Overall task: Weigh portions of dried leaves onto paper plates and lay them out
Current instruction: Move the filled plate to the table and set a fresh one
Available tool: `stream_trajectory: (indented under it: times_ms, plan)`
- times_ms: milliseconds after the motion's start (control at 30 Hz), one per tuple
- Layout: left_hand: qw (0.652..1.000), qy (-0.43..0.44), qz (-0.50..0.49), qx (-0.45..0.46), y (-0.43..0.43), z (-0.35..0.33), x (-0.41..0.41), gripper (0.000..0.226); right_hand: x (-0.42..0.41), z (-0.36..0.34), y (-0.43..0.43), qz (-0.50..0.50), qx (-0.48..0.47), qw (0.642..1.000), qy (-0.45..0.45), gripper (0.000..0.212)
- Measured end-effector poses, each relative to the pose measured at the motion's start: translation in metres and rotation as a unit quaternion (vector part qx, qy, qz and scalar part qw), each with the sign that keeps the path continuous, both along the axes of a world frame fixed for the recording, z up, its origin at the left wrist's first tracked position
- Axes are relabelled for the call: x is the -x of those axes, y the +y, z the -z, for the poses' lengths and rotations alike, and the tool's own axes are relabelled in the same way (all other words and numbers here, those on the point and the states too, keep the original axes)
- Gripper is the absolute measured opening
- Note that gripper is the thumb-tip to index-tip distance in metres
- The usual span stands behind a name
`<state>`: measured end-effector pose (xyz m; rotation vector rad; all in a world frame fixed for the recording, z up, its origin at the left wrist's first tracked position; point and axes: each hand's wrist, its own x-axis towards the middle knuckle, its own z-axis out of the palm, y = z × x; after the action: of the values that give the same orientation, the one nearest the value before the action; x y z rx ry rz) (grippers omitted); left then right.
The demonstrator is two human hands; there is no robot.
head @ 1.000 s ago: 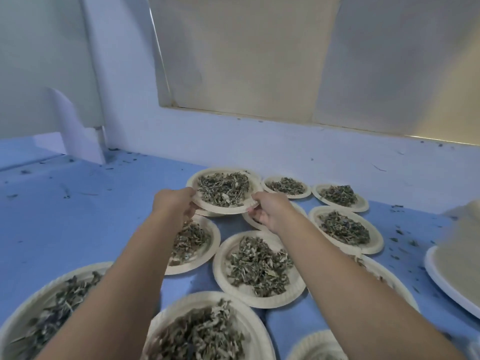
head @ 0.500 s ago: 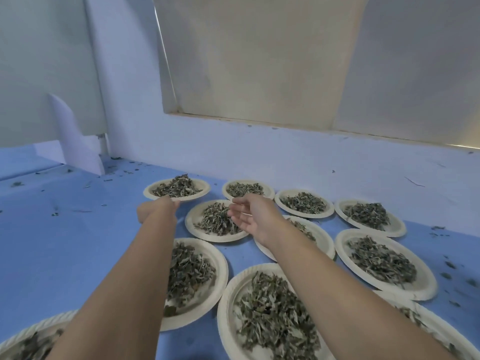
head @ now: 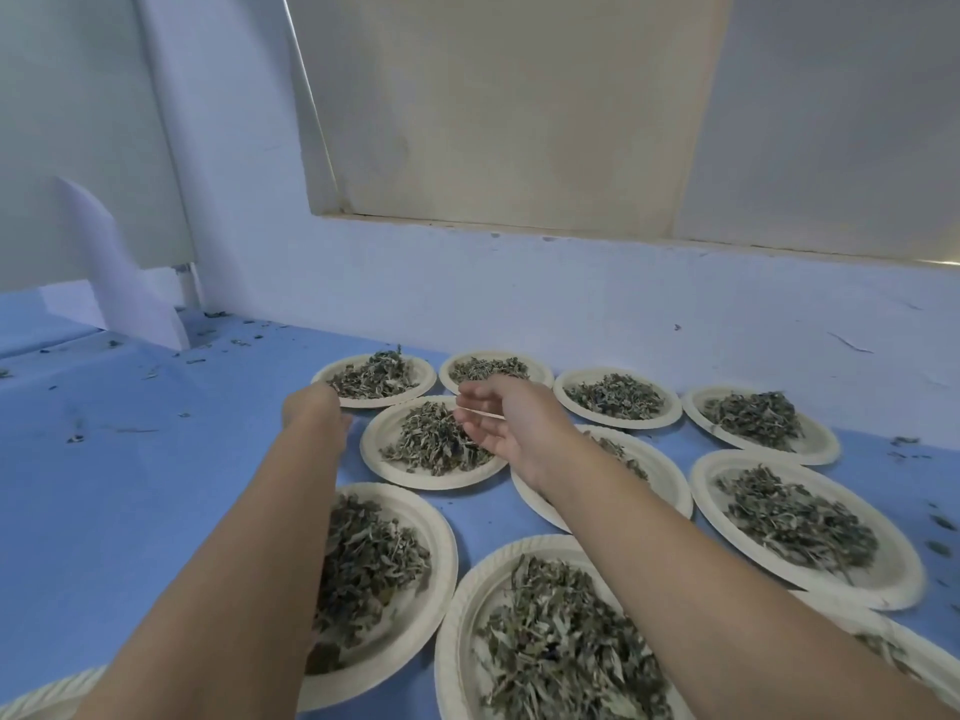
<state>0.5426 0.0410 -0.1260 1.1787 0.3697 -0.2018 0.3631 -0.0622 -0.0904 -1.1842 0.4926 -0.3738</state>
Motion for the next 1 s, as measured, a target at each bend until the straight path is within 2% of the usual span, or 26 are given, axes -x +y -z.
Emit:
stream_trajectory:
  times_ms: [67,133,233,400,500,667,867,1000]
  plan:
    - [0.996,0.032,0.056,0.068,-0.007,-0.005,-0.001,0.028,-0.001,0.000,0.000,0.005,0.003,1.000,-0.006,0.021]
    - [0.993,0.004,0.071,0.092,-0.009,0.000,0.002,0.042,-0.001,-0.001,-0.001,0.008,0.002,1.000,-0.011,0.021]
    - [0.972,-0.004,0.124,0.200,-0.008,-0.003,0.011,0.048,0.000,0.001,-0.002,0.008,-0.001,1.000,-0.012,0.020]
    - [0.955,-0.004,0.176,0.240,-0.014,-0.003,0.008,0.057,0.002,0.001,-0.008,0.010,0.004,1.000,-0.010,0.020]
    - [0.955,0.007,0.176,0.238,-0.012,-0.005,0.006,0.055,0.003,0.000,-0.011,0.016,0.005,1.000,-0.007,0.019]
    - [0.977,-0.019,0.123,0.173,-0.007,-0.002,0.007,0.053,0.002,0.000,-0.008,0.014,0.008,1.000,-0.001,0.022]
    - [0.974,-0.062,0.192,0.100,-0.009,-0.006,-0.005,0.058,-0.001,-0.001,-0.009,0.008,0.015,1.000,-0.006,0.025]
    - [0.968,-0.067,0.225,0.093,-0.019,-0.008,-0.003,0.060,-0.004,0.002,-0.012,0.017,0.008,1.000,-0.010,0.024]
